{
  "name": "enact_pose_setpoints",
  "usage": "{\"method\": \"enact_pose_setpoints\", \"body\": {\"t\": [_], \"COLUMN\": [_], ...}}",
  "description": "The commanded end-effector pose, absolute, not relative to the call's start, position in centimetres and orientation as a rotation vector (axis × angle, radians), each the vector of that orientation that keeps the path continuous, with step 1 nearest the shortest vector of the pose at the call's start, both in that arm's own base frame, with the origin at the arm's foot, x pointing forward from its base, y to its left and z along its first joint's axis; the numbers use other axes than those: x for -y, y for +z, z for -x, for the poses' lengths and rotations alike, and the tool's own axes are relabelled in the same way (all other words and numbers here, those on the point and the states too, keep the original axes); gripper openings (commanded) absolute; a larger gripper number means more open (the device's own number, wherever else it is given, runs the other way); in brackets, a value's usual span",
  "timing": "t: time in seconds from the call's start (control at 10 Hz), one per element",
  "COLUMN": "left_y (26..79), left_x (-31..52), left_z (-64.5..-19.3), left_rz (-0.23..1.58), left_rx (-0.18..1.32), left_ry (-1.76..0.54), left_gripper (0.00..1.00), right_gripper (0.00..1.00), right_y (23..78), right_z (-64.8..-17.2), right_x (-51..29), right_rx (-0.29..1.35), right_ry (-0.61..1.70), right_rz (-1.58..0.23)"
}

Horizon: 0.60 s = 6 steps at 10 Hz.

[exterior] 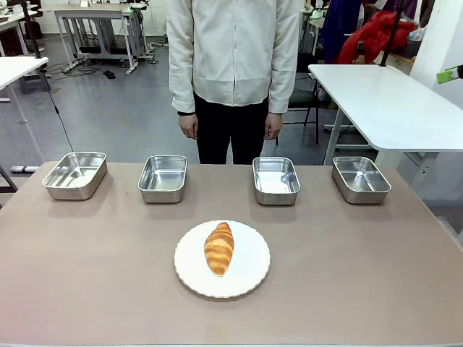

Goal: Place the bread in the container.
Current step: Place the Butter Roll into the Airtight Container indicated by the human.

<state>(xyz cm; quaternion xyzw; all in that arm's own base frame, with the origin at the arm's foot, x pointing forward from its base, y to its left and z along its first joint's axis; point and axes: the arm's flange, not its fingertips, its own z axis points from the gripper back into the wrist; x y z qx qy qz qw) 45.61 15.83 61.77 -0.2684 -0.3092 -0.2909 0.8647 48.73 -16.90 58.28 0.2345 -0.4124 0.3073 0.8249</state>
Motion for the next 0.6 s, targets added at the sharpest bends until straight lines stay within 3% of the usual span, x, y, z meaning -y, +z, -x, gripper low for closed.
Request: {"method": "enact_pose_setpoints", "body": {"t": [0.0, 0.5], "left_y": [61.87, 61.87], "left_x": [-15.75, -15.75], "left_z": [-45.53, -45.53], "left_rz": [0.576, 0.576], "left_rx": [0.665, 0.665], "left_ry": [-0.612, -0.612], "left_gripper": [1.0, 1.0], "right_gripper": [1.0, 1.0], "right_y": [58.46, 58.46], "right_z": [-48.63, -48.63], "right_x": [16.77, 16.77], "right_rx": [0.882, 0.882], "right_ry": [0.658, 0.658], "right_rz": [-0.503, -0.503]}}
